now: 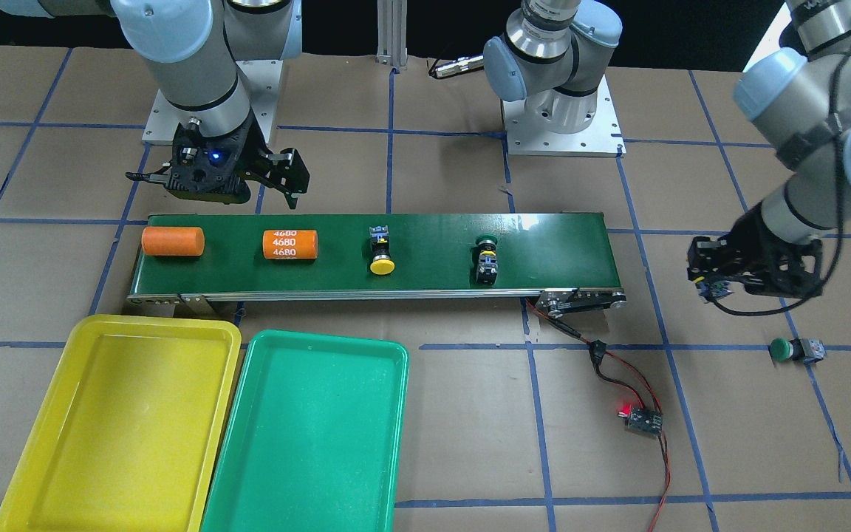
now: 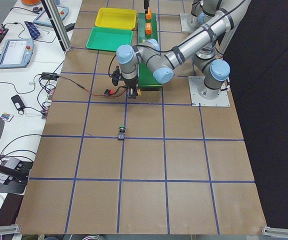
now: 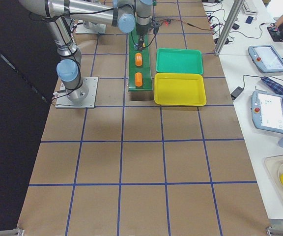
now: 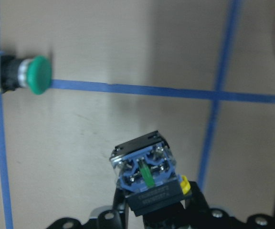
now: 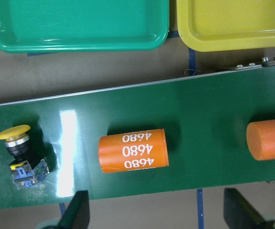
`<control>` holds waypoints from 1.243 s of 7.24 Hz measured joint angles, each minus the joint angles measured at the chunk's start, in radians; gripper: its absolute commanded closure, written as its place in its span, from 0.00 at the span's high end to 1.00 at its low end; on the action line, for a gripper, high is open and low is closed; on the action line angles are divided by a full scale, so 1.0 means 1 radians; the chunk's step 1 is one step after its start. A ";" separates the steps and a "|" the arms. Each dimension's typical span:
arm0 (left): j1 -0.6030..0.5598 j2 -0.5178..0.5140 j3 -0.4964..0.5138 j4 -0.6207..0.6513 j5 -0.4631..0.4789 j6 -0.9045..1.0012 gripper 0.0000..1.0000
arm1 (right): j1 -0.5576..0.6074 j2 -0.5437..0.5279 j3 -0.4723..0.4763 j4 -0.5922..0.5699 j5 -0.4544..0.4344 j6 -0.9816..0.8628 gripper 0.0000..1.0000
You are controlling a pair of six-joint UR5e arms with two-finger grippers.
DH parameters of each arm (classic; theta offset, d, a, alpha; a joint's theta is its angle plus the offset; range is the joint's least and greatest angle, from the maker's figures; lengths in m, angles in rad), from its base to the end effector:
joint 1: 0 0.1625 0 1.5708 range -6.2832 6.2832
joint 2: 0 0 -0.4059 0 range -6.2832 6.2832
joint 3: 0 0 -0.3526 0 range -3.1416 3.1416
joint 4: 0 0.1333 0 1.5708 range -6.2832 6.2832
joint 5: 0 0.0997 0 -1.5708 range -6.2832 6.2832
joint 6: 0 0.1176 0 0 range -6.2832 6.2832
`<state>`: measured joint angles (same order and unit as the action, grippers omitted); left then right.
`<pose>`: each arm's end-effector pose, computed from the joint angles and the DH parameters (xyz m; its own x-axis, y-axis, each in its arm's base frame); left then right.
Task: Sort buttons by color to trays
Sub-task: 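Place green button on belt with left gripper while right lowers to yellow button, then grasp the yellow-capped button on the belt with the right gripper while the left withdraws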
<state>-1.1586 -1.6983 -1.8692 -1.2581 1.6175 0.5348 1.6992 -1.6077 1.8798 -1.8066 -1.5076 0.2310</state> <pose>0.0666 -0.4713 0.2914 -0.9921 0.1238 0.0177 0.1251 0.9848 0.1208 0.1934 -0.3985 0.3525 -0.9931 0.1047 -0.0531 0.1021 0.9935 0.0498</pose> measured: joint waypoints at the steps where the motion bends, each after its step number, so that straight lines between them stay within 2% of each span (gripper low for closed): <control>1: -0.101 0.052 -0.044 -0.017 0.000 0.009 0.00 | 0.021 0.014 0.001 -0.035 0.001 0.027 1.00; 3: -0.220 0.122 -0.141 0.002 -0.001 0.005 0.00 | 0.091 0.061 0.000 -0.093 0.000 0.087 1.00; 6: -0.274 0.131 -0.258 0.117 -0.011 -0.036 0.00 | 0.183 0.137 0.002 -0.148 0.000 0.170 1.00; 7: -0.300 0.120 -0.276 0.156 -0.011 -0.060 0.20 | 0.216 0.176 0.004 -0.166 -0.001 0.177 1.00; 8: -0.318 0.113 -0.283 0.178 -0.010 -0.073 0.99 | 0.237 0.210 0.008 -0.187 -0.005 0.179 1.00; 9: -0.326 0.109 -0.286 0.186 -0.009 -0.077 1.00 | 0.247 0.231 0.016 -0.198 -0.010 0.178 1.00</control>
<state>-1.4846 -1.5895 -2.1552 -1.0717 1.6089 0.4575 1.9459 -1.3770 1.8956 -2.0048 -1.5174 0.4091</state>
